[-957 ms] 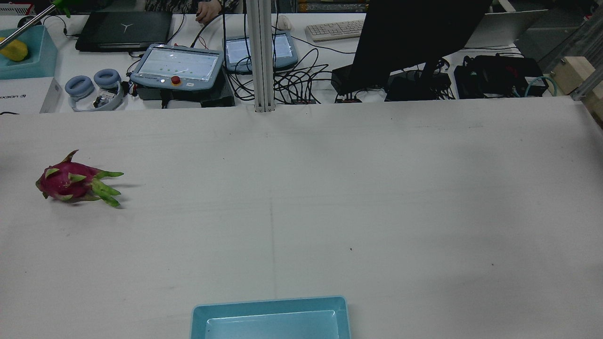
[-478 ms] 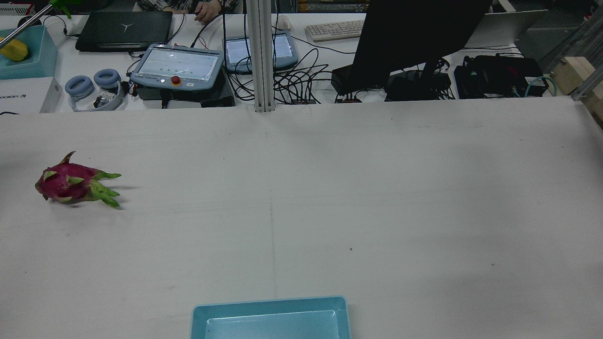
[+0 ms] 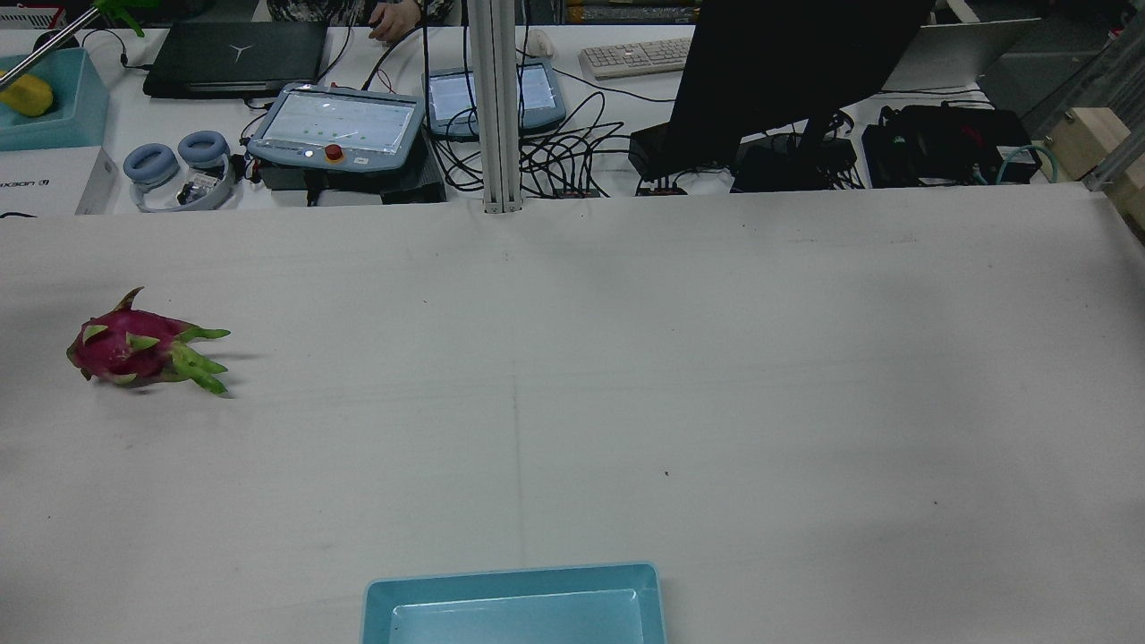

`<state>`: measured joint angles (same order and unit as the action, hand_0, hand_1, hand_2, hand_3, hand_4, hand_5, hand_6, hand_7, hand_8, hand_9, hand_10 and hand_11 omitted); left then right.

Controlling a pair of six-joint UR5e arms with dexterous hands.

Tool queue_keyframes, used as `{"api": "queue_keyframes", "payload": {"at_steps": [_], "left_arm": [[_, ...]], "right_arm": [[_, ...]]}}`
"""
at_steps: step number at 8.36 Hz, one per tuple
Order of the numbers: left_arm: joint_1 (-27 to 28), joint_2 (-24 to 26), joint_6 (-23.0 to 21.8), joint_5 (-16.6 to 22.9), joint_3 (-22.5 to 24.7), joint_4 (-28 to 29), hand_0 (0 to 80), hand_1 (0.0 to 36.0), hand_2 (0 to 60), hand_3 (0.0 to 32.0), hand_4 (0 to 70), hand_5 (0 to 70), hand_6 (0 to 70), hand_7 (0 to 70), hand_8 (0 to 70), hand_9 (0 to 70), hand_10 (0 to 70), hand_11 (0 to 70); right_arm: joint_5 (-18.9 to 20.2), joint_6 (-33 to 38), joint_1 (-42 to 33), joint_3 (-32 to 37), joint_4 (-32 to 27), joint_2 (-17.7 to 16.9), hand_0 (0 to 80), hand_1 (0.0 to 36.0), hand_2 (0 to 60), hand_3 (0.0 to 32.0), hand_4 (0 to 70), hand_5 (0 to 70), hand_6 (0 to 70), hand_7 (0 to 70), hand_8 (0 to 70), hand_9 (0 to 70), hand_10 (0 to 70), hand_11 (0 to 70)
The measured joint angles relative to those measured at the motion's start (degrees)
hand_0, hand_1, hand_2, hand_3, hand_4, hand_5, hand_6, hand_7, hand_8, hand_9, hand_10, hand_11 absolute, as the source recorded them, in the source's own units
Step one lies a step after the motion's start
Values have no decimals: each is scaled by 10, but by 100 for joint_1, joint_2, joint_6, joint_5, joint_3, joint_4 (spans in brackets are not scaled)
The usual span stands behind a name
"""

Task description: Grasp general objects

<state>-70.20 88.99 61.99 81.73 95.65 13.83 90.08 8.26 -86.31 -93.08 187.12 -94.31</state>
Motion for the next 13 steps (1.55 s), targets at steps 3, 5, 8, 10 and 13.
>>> {"api": "queue_keyframes", "payload": {"at_steps": [3, 5, 8, 10, 13], "left_arm": [[720, 301, 1124, -14, 771, -1398, 800, 360, 600, 0, 89, 700, 15, 483, 0, 82, 0, 0], [1211, 505, 1592, -271, 867, -1848, 800, 360, 600, 0, 54, 700, 0, 447, 0, 75, 0, 0], [1557, 1334, 1859, -525, 760, -2928, 800, 360, 600, 94, 116, 98, 0, 260, 0, 38, 0, 0], [1587, 1586, 1937, -542, 442, -3039, 800, 360, 600, 160, 0, 0, 0, 213, 0, 28, 0, 0], [1566, 1638, 2068, -508, 261, -3127, 800, 360, 600, 138, 0, 55, 0, 246, 0, 35, 0, 0]], "right_arm": [[0, 0, 0, 0, 0, 0, 0, 0, 0, 0, 0, 0, 0, 0, 0, 0, 0, 0], [-2, 0, 0, 0, 0, 0, 0, 0, 0, 0, 0, 0, 0, 0, 0, 0, 0, 0], [-1, 0, 0, 0, 0, 0, 0, 0, 0, 0, 0, 0, 0, 0, 0, 0, 0, 0], [0, 0, 0, 0, 0, 0, 0, 0, 0, 0, 0, 0, 0, 0, 0, 0, 0, 0], [0, 0, 0, 0, 0, 0, 0, 0, 0, 0, 0, 0, 0, 0, 0, 0, 0, 0]]}}
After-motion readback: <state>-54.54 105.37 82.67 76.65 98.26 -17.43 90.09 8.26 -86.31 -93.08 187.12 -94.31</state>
